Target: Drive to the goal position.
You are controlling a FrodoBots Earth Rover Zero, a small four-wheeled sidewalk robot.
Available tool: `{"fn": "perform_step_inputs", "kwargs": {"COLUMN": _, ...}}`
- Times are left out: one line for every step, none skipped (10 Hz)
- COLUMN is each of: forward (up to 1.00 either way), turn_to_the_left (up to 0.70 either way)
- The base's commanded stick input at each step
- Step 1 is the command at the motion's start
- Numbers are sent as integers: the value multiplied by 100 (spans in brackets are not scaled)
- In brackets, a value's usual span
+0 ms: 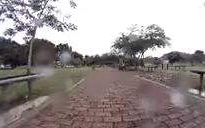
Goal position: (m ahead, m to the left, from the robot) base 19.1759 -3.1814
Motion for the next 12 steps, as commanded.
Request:
{"fn": "perform_step_inputs", "kwargs": {"forward": 70, "turn_to_the_left": 0}}
{"fn": "perform_step_inputs", "kwargs": {"forward": 70, "turn_to_the_left": -2}}
{"fn": "perform_step_inputs", "kwargs": {"forward": 70, "turn_to_the_left": -13}}
{"fn": "perform_step_inputs", "kwargs": {"forward": 70, "turn_to_the_left": -31}}
{"fn": "perform_step_inputs", "kwargs": {"forward": 70, "turn_to_the_left": 0}}
{"fn": "perform_step_inputs", "kwargs": {"forward": 70, "turn_to_the_left": 0}}
{"fn": "perform_step_inputs", "kwargs": {"forward": 70, "turn_to_the_left": 0}}
{"fn": "perform_step_inputs", "kwargs": {"forward": 70, "turn_to_the_left": 0}}
{"fn": "perform_step_inputs", "kwargs": {"forward": 70, "turn_to_the_left": 0}}
{"fn": "perform_step_inputs", "kwargs": {"forward": 70, "turn_to_the_left": 0}}
{"fn": "perform_step_inputs", "kwargs": {"forward": 70, "turn_to_the_left": 0}}
{"fn": "perform_step_inputs", "kwargs": {"forward": 70, "turn_to_the_left": 0}}
